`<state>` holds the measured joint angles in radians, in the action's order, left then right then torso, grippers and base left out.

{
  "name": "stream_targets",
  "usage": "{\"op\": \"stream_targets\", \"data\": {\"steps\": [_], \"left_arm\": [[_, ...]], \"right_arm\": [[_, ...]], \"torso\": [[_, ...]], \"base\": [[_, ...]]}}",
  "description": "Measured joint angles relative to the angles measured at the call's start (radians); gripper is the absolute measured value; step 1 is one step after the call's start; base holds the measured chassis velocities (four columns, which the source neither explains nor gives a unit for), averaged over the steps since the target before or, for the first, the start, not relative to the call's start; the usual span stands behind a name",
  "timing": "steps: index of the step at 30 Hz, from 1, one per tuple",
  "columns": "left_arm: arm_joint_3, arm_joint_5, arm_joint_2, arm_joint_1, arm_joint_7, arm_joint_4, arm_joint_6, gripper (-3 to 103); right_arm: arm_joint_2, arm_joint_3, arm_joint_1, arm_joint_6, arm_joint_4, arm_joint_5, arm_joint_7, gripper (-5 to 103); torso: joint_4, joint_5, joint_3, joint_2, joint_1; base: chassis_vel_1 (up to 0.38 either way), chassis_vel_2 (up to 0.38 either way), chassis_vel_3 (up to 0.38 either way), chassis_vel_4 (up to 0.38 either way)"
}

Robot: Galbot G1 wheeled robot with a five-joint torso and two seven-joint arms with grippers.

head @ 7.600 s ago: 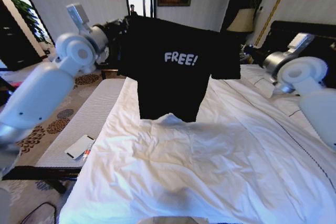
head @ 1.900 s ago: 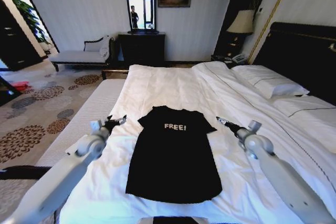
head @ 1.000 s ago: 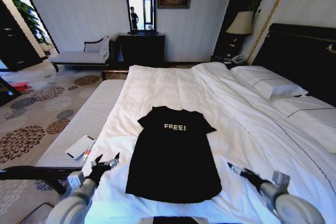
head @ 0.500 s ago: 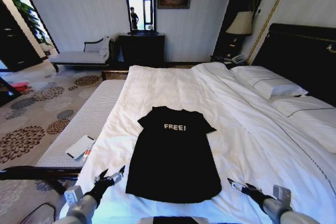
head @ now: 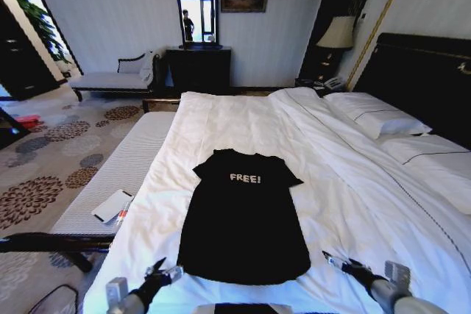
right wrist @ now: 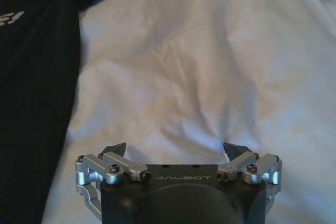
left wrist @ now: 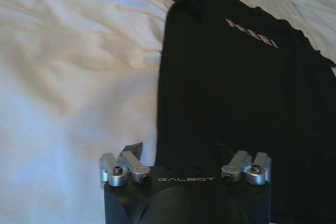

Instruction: Fold the clothes on the bed.

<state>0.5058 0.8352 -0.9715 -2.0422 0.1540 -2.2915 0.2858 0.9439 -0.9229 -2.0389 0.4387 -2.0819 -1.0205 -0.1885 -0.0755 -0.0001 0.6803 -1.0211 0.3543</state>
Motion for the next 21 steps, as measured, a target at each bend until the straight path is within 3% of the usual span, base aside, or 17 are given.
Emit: {"op": "stream_targets", "data": {"steps": [4, 5, 9, 11, 12, 14, 17, 21], "left_arm": [[-0.01, 0.018, 0.018, 0.008, 0.003, 0.009, 0.016, 66], [-0.01, 0.018, 0.018, 0.008, 0.003, 0.009, 0.016, 66], [-0.005, -0.002, 0.027, -0.027, -0.004, 0.022, 0.003, 44], [-0.003, -0.005, 0.028, -0.033, -0.006, 0.025, 0.0, 44], [0.001, -0.01, 0.03, -0.041, -0.01, 0.03, -0.006, 33], [0.004, -0.01, 0.03, -0.041, -0.011, 0.033, -0.01, 33], [0.006, -0.007, 0.022, -0.034, -0.011, 0.039, -0.016, 17], [0.002, -0.005, 0.013, -0.033, -0.01, 0.039, -0.017, 7]], "right_arm": [[0.0, 0.004, 0.006, 0.002, -0.003, 0.002, -0.006, 100], [0.0, 0.004, 0.006, 0.002, -0.003, 0.002, -0.006, 100], [0.001, 0.014, 0.024, 0.004, 0.002, 0.001, -0.015, 100], [0.001, 0.016, 0.027, 0.005, 0.005, 0.001, -0.017, 100], [0.001, 0.018, 0.032, 0.005, 0.01, 0.001, -0.017, 100], [0.001, 0.02, 0.035, 0.006, 0.014, 0.0, -0.017, 100], [0.0, 0.022, 0.038, 0.008, 0.018, -0.008, -0.017, 100], [0.001, 0.019, 0.021, 0.017, -0.002, -0.025, -0.015, 100]], "torso": [[-0.0003, 0.0, 0.0, 0.0, 0.0], [-0.0003, 0.0, 0.0, 0.0, 0.0], [0.0001, 0.0001, 0.0, 0.0, 0.0], [0.0001, 0.0001, 0.0, 0.0, 0.0], [0.0001, 0.0001, 0.0, 0.0, 0.0], [0.0001, 0.0002, 0.0, 0.0, 0.0], [0.0, 0.0001, 0.0, 0.0, 0.0], [0.0001, 0.0001, 0.0, 0.0, 0.0]], "base": [[0.0, 0.0, 0.0, 0.0], [0.0, 0.0, 0.0, 0.0], [0.0, 0.0, 0.0, 0.0], [0.0, 0.0, 0.0, 0.0], [0.0, 0.0, 0.0, 0.0], [0.0, 0.0, 0.0, 0.0], [0.0, 0.0, 0.0, 0.0], [0.0, 0.0, 0.0, 0.0]]}}
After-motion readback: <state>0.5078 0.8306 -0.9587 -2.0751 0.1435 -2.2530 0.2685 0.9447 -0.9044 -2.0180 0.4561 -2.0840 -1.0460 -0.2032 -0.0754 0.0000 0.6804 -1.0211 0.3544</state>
